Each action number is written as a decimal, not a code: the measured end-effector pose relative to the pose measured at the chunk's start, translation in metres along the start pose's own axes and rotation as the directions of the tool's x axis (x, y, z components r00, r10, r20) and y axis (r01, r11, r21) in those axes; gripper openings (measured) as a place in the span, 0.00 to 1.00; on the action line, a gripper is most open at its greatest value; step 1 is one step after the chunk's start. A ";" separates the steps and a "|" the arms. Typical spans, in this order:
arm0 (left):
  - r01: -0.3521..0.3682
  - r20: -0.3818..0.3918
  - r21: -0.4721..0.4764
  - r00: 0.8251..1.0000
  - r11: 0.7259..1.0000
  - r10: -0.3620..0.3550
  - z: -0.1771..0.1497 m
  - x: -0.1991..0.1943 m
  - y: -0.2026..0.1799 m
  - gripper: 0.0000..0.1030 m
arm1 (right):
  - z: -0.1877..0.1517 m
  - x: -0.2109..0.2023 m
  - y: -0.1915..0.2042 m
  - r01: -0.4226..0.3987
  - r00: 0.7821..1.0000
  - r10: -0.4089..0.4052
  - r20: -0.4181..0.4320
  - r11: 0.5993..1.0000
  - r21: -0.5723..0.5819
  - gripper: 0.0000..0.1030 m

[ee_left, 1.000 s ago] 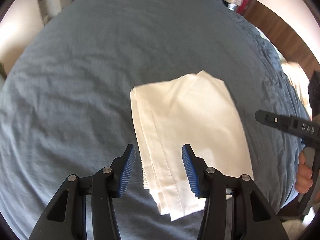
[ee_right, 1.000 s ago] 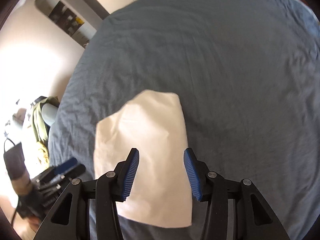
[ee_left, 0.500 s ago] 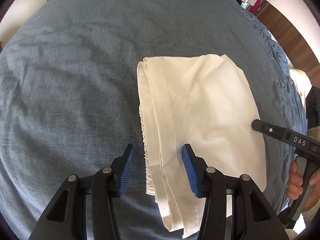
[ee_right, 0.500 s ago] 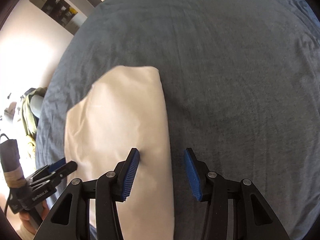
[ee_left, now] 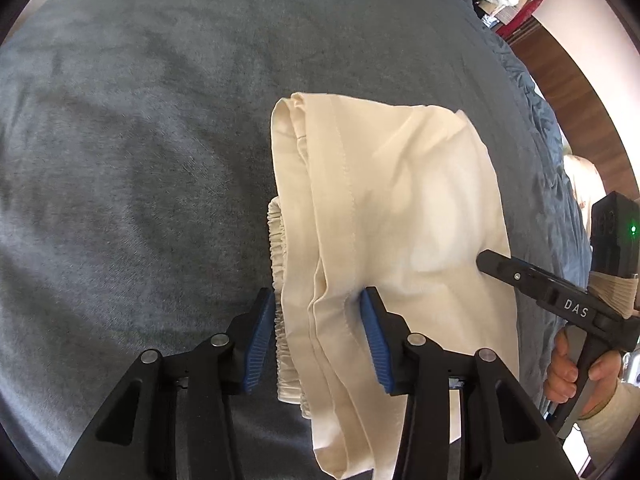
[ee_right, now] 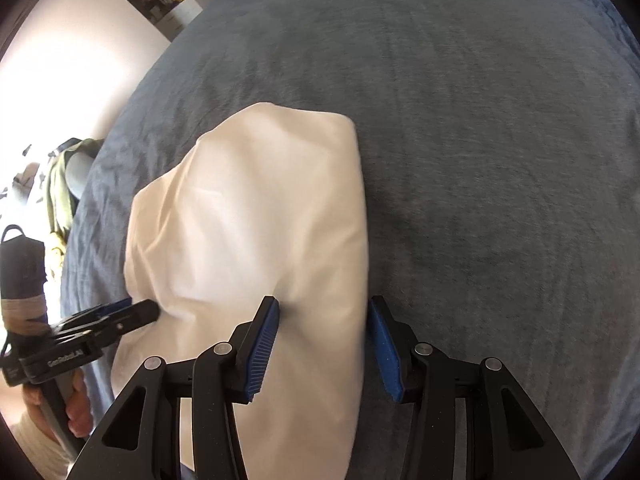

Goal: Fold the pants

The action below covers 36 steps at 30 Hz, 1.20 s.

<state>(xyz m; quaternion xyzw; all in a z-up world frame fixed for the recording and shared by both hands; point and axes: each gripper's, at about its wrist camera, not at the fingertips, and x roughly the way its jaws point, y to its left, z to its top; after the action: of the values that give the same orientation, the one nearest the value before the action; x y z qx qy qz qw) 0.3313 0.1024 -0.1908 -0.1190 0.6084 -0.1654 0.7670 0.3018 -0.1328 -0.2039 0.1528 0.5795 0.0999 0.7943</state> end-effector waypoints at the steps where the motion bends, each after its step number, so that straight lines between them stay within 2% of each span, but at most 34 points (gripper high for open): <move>1: 0.007 -0.003 -0.003 1.000 1.000 -0.007 0.001 0.001 0.001 0.43 | 0.001 0.003 0.000 0.000 1.000 0.000 -0.003 1.000 -0.001 0.45; 6: 0.018 -0.006 0.028 1.000 0.999 -0.018 0.001 0.007 0.003 0.47 | 0.003 0.014 0.001 -0.001 1.000 0.001 -0.008 1.000 -0.013 0.45; 11: 0.052 -0.017 -0.045 0.998 0.998 -0.052 0.007 0.016 0.004 0.47 | 0.004 0.025 0.012 0.024 1.000 -0.024 -0.007 0.999 -0.039 0.44; 14: 0.030 -0.016 -0.045 0.999 0.999 -0.031 0.006 0.011 0.001 0.44 | 0.006 0.025 0.012 0.011 1.000 -0.011 -0.010 1.000 -0.021 0.39; 18: -0.010 0.019 -0.026 1.000 1.000 0.010 0.004 -0.007 -0.011 0.29 | 0.008 0.016 0.007 -0.023 1.000 0.023 -0.008 1.000 0.011 0.27; 23: 0.012 0.058 -0.055 0.998 0.998 -0.009 0.004 -0.024 -0.016 0.21 | 0.010 0.004 0.016 -0.037 0.999 0.037 0.014 0.999 0.001 0.15; 29: 0.014 0.060 -0.075 0.998 0.997 -0.010 0.005 -0.028 -0.017 0.19 | 0.013 -0.013 0.018 -0.046 0.998 0.045 0.034 0.999 0.010 0.11; 32: -0.040 0.077 -0.041 0.996 0.998 0.043 0.007 -0.025 -0.037 0.19 | 0.013 -0.012 0.016 -0.049 0.998 0.048 0.037 0.998 0.030 0.11; 36: -0.056 0.096 0.006 0.994 0.998 0.055 0.003 -0.022 -0.048 0.19 | 0.011 -0.018 -0.002 -0.059 0.998 0.057 0.033 0.995 0.078 0.11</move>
<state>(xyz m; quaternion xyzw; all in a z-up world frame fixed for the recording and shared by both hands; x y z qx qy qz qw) 0.3248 0.0670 -0.1522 -0.1063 0.5733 -0.1409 0.8001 0.3065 -0.1423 -0.1861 0.2021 0.5659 0.0977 0.7933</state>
